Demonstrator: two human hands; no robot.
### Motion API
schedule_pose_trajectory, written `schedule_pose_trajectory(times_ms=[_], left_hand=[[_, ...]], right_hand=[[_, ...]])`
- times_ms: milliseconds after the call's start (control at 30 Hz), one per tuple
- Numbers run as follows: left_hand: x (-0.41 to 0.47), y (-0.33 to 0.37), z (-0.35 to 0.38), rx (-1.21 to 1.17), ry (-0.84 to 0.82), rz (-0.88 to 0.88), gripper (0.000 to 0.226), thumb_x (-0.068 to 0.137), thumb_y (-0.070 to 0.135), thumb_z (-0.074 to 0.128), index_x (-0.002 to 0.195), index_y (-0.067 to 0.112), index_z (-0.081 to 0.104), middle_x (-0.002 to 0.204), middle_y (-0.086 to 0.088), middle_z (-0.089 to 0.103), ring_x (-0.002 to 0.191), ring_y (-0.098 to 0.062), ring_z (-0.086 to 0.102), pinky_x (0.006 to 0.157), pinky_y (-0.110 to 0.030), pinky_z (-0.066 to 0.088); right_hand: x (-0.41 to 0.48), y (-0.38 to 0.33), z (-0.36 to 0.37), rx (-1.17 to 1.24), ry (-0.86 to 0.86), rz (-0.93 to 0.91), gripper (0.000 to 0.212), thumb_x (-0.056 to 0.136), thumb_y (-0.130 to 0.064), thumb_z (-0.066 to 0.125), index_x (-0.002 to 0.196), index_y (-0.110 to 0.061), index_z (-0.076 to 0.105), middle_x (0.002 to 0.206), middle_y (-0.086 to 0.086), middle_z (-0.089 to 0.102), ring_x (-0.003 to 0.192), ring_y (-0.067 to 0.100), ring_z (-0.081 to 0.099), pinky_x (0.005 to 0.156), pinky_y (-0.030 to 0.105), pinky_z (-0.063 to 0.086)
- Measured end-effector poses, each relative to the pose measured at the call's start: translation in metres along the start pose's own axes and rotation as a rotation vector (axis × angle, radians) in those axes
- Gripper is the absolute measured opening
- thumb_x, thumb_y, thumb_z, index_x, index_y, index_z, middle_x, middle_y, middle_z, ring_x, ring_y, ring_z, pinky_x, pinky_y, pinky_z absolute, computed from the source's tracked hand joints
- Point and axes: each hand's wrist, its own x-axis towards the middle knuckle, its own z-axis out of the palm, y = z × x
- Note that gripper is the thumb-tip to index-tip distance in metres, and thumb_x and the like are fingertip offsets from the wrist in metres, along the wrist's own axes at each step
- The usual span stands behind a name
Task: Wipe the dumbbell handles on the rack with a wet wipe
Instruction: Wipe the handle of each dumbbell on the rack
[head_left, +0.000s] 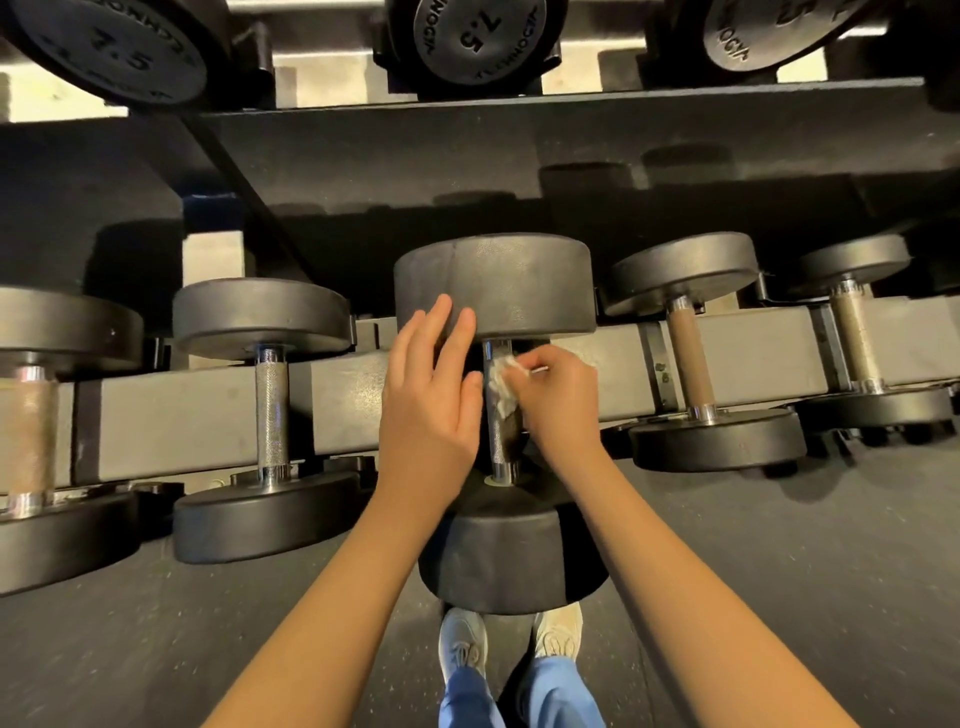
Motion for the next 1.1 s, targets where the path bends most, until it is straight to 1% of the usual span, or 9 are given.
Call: schedule_pose_trajectory(times_ms=[167, 267, 333, 533, 667, 733, 867, 1000, 1100], left_hand=[[-0.027, 0.008, 0.008, -0.116, -0.012, -0.137, 0.036, 0.094, 0.018, 0.042, 0.123, 0.005, 0.059, 0.119, -0.002, 0.048, 0.109, -0.009, 0.047, 0.097, -0.022, 0.041], [-0.038, 0.001, 0.021, -0.251, -0.177, -0.113, 0.041, 0.095, 0.008, 0.054, 0.135, 0.007, 0.050, 0.122, 0.008, 0.044, 0.109, -0.001, 0.046, 0.097, -0.009, 0.038], [-0.035, -0.005, 0.027, -0.328, -0.239, -0.140, 0.044, 0.093, 0.009, 0.059, 0.136, 0.012, 0.050, 0.122, 0.010, 0.046, 0.110, 0.000, 0.048, 0.097, -0.013, 0.040], [-0.019, -0.011, 0.022, -0.360, -0.167, -0.296, 0.005, 0.088, 0.009, 0.065, 0.083, 0.011, 0.065, 0.077, 0.002, 0.062, 0.072, -0.007, 0.057, 0.069, -0.029, 0.048], [0.004, -0.015, 0.021, -0.270, 0.070, -0.362, 0.008, 0.091, 0.011, 0.062, 0.084, 0.010, 0.061, 0.084, -0.007, 0.059, 0.073, -0.009, 0.053, 0.065, -0.022, 0.044], [0.016, -0.012, 0.028, -0.251, 0.041, -0.426, 0.003, 0.091, 0.014, 0.063, 0.090, 0.010, 0.063, 0.091, -0.005, 0.060, 0.077, -0.005, 0.053, 0.069, -0.014, 0.044], [0.013, -0.012, 0.046, -0.312, 0.000, -0.522, 0.009, 0.092, 0.016, 0.062, 0.084, 0.012, 0.062, 0.086, -0.007, 0.063, 0.078, -0.018, 0.060, 0.070, -0.033, 0.052], [-0.004, -0.016, 0.039, -0.233, -0.079, -0.388, 0.013, 0.088, 0.006, 0.064, 0.075, 0.004, 0.061, 0.072, 0.005, 0.054, 0.067, 0.000, 0.051, 0.062, -0.012, 0.040], [-0.005, -0.019, 0.032, -0.230, -0.137, -0.284, 0.003, 0.088, 0.005, 0.063, 0.085, 0.006, 0.061, 0.078, 0.006, 0.056, 0.073, -0.003, 0.054, 0.064, -0.014, 0.044]], right_hand=[[-0.017, 0.022, -0.005, -0.076, -0.108, -0.019, 0.006, 0.083, -0.012, 0.071, 0.087, -0.008, 0.071, 0.082, -0.001, 0.064, 0.074, 0.012, 0.059, 0.073, 0.024, 0.048], [-0.026, 0.033, -0.017, -0.045, -0.202, -0.035, 0.007, 0.082, -0.008, 0.071, 0.088, -0.009, 0.074, 0.076, -0.008, 0.064, 0.068, 0.006, 0.057, 0.068, 0.016, 0.045], [-0.029, 0.032, -0.023, 0.053, -0.227, -0.043, 0.010, 0.083, -0.005, 0.070, 0.089, -0.011, 0.074, 0.075, -0.009, 0.065, 0.068, 0.005, 0.058, 0.065, 0.010, 0.045], [-0.036, 0.031, -0.022, 0.310, -0.152, 0.045, 0.023, 0.088, -0.002, 0.062, 0.104, -0.017, 0.068, 0.094, -0.009, 0.069, 0.086, 0.001, 0.065, 0.077, 0.012, 0.050], [-0.055, 0.038, -0.017, 0.117, 0.063, 0.049, 0.023, 0.093, -0.015, 0.057, 0.114, -0.017, 0.066, 0.098, -0.006, 0.067, 0.087, 0.002, 0.060, 0.072, 0.003, 0.040], [-0.057, 0.040, -0.016, 0.090, 0.098, 0.071, 0.025, 0.094, -0.020, 0.055, 0.116, -0.016, 0.065, 0.103, -0.004, 0.067, 0.092, 0.006, 0.058, 0.071, 0.004, 0.037], [-0.055, 0.039, -0.017, 0.046, 0.082, 0.073, 0.027, 0.094, -0.024, 0.054, 0.118, -0.018, 0.064, 0.107, -0.005, 0.065, 0.095, 0.006, 0.056, 0.070, 0.003, 0.035], [-0.056, 0.039, -0.016, 0.022, 0.073, 0.076, 0.026, 0.094, -0.022, 0.054, 0.117, -0.018, 0.065, 0.108, -0.005, 0.066, 0.097, 0.006, 0.056, 0.072, 0.003, 0.034], [-0.056, 0.037, -0.017, 0.018, 0.077, 0.085, 0.025, 0.094, -0.021, 0.054, 0.115, -0.017, 0.066, 0.109, -0.004, 0.067, 0.098, 0.006, 0.057, 0.073, 0.004, 0.035]])
